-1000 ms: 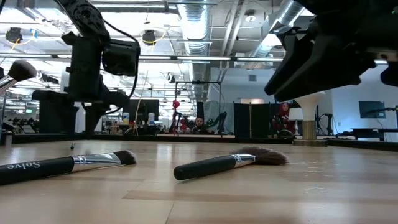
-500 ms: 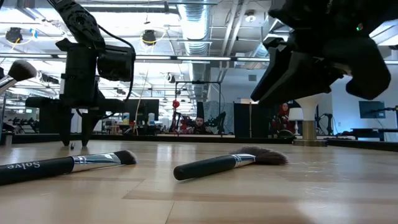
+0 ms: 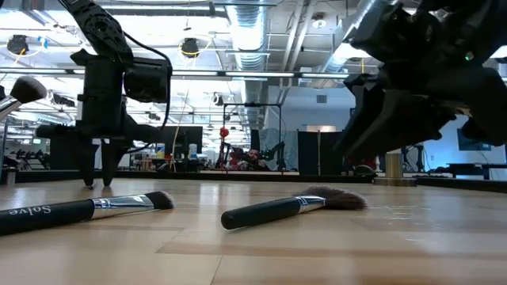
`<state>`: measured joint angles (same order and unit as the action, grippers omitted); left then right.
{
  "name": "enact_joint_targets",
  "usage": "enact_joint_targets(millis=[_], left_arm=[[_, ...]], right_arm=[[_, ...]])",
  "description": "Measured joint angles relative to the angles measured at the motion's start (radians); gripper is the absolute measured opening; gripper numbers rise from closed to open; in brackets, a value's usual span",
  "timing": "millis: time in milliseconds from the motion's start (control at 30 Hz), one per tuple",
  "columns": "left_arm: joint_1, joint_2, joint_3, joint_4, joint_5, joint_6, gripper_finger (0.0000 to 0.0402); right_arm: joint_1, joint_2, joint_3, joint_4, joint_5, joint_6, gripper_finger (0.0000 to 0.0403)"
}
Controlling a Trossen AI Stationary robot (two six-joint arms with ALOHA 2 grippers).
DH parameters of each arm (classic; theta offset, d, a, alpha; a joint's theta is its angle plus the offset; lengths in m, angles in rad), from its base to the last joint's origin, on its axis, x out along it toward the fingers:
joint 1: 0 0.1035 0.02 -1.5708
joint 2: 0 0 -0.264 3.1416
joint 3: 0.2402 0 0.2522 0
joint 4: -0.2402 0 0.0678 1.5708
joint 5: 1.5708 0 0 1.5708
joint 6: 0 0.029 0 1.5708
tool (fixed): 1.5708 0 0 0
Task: Put items in baskets/containers
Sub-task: Put the eyeshadow brush into the transparent organizer
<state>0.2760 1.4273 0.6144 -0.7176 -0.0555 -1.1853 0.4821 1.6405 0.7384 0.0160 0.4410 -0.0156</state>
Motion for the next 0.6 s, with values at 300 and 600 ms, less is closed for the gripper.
enact_joint_targets(millis=[300,600], left_arm=[[0.000,0.001,0.000,0.012,0.005,0.103,0.0061],[0.000,0.001,-0.001,0.027,0.023,0.160,0.0017]], right_arm=[[0.043,0.000,-0.025,0.043,0.000,0.077,0.0118],[0.056,0.000,-0.025,0.082,0.003,0.092,0.0118]])
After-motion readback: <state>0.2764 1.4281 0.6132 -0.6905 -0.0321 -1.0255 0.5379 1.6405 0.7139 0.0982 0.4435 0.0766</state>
